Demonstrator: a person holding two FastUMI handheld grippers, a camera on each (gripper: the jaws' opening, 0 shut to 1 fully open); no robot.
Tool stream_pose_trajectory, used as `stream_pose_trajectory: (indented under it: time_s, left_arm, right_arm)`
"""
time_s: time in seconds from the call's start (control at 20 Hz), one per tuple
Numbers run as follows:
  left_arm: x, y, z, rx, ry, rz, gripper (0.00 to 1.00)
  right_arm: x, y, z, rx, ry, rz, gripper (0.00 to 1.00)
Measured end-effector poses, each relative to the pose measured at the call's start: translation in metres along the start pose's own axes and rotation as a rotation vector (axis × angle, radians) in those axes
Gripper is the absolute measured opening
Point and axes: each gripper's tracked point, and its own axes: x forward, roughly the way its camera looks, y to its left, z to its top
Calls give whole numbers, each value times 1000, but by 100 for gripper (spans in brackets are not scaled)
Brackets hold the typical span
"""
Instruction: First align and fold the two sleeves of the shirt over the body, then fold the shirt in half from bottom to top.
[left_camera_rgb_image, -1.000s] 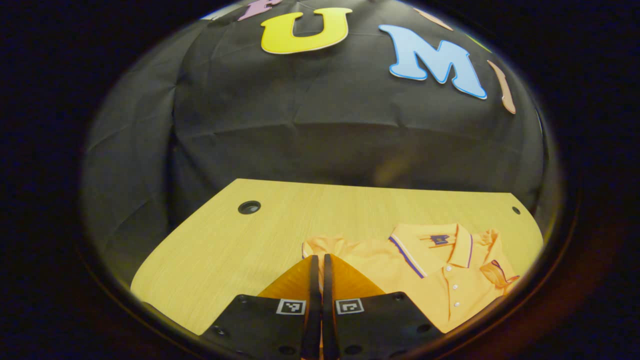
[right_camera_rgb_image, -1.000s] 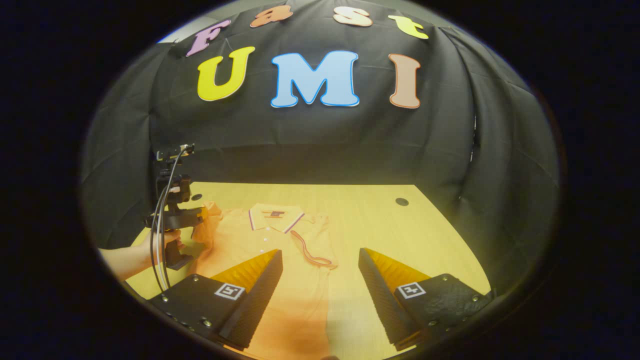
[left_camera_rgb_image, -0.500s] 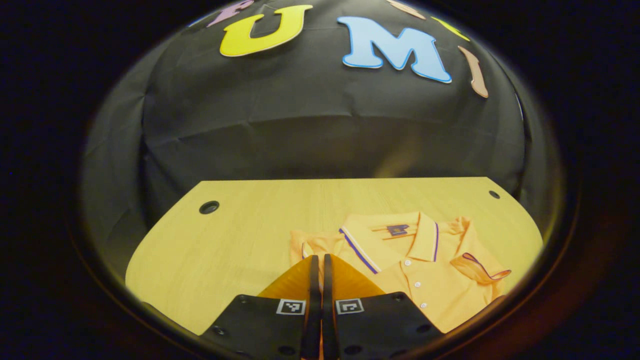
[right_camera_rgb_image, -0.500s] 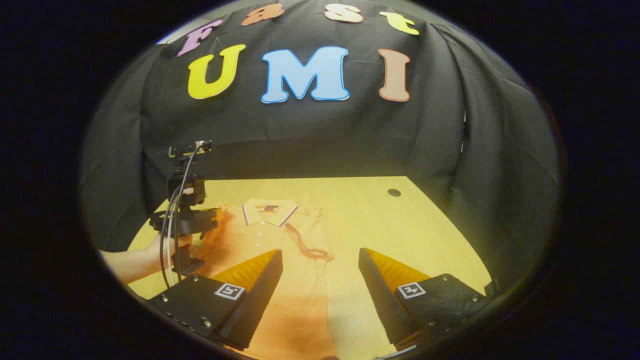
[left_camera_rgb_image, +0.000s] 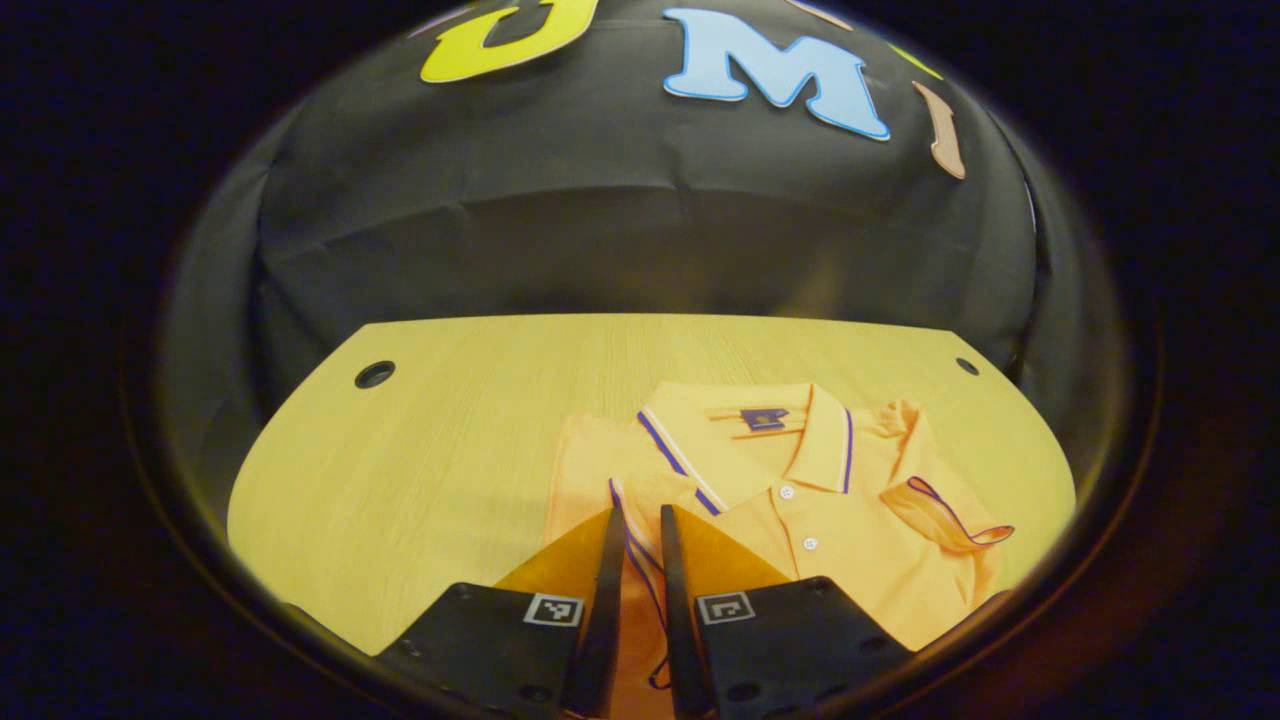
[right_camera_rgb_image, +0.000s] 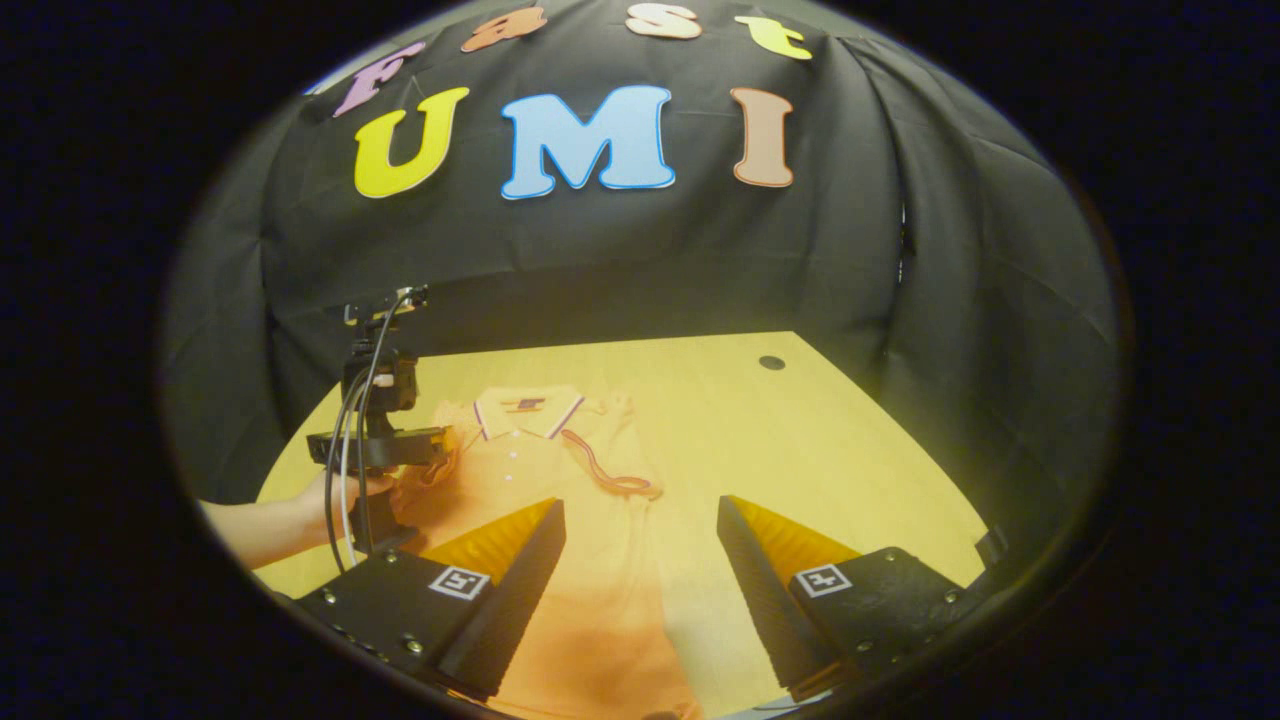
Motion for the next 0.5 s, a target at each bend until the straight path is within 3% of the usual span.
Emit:
stream_pose_trajectory:
  time_s: [0.35,0.5]
  left_arm:
    - [-39,-5,3,-37,-6,-18,86]
    - [-61,-4,-4,-29,-5,-11,95]
  right_arm:
    - [-9,-4,5,-25,-35,44,95]
    - [-15,-4,1,-41,-42,69,95]
